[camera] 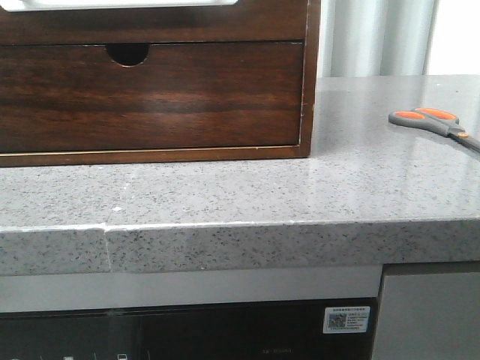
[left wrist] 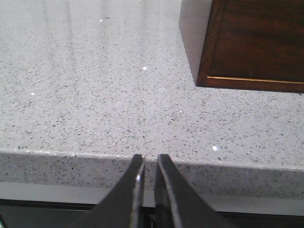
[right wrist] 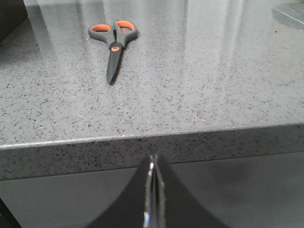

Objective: Put scissors in drawer with both arms

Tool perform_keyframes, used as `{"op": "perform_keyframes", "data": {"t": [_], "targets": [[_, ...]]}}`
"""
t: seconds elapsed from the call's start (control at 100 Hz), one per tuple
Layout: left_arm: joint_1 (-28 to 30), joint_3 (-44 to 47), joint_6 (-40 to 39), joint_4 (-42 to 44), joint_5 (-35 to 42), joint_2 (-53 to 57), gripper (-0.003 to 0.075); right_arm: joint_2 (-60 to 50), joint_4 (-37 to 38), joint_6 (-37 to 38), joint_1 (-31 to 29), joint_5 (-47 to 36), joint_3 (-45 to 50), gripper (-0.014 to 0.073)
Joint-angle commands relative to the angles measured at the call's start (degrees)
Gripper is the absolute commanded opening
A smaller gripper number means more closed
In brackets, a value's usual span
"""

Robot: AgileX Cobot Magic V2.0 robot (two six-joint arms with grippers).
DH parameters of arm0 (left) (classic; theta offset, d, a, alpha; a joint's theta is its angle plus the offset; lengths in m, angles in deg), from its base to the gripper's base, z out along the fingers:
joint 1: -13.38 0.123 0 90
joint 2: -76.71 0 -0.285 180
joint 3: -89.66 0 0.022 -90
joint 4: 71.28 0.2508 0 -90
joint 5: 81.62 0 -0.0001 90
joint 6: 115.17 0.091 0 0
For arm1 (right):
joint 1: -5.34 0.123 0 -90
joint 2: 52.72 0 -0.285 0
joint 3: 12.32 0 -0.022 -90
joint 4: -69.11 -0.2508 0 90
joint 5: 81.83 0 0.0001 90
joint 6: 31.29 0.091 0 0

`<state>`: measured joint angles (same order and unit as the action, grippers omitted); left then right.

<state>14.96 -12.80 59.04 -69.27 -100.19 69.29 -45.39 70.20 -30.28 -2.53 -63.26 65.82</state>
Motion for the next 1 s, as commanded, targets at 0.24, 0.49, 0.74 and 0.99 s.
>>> {"op": "perform_keyframes", "data": {"t": [0.24, 0.49, 0.74, 0.99], "targets": [[0.0, 0.8, 0.0, -0.5, 3.0, 1.9, 0.0003, -1.3, -0.4, -0.6, -0.3, -1.2, 0.7, -0.0124], [0.0, 0.8, 0.0, -0.5, 3.0, 1.9, 0.0003, -1.3, -0.4, -0.6, -0.3, -1.2, 0.7, -0.0124], [0.0, 0.8, 0.0, 10.6, 9.2, 1.9, 0.0003, -1.3, -0.4, -0.6, -0.3, -1.2, 0.7, -0.0124], [0.0, 0.8, 0.0, 10.5, 9.1, 1.9, 0.0003, -1.3, -0.3, -0.6, -0.3, -3.3, 0.7, -0.0124]]}}
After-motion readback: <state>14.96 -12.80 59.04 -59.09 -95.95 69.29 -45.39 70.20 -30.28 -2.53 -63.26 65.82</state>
